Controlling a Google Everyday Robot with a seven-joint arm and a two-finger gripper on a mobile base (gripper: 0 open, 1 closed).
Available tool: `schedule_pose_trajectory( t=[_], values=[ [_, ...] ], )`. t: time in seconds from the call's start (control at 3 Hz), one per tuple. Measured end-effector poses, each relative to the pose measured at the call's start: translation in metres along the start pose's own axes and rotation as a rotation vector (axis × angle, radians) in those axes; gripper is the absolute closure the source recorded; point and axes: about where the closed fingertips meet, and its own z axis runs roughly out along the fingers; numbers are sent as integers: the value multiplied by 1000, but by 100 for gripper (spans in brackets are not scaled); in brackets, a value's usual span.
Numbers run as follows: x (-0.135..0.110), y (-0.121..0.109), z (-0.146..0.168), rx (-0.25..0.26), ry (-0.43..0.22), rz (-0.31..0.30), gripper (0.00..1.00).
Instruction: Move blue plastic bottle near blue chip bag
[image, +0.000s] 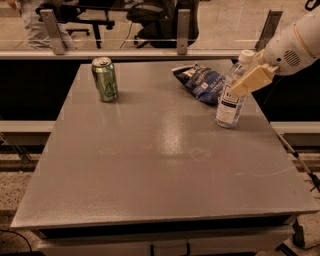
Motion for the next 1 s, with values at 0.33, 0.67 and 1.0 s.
schedule_pose_trajectory(
  t=[0.33, 0.67, 1.0],
  values=[
    [0, -3, 4, -16, -5, 0, 38],
    [-1, -3, 6, -26, -8, -8, 15],
    [-2, -3, 9, -30, -8, -9, 0]
  ],
)
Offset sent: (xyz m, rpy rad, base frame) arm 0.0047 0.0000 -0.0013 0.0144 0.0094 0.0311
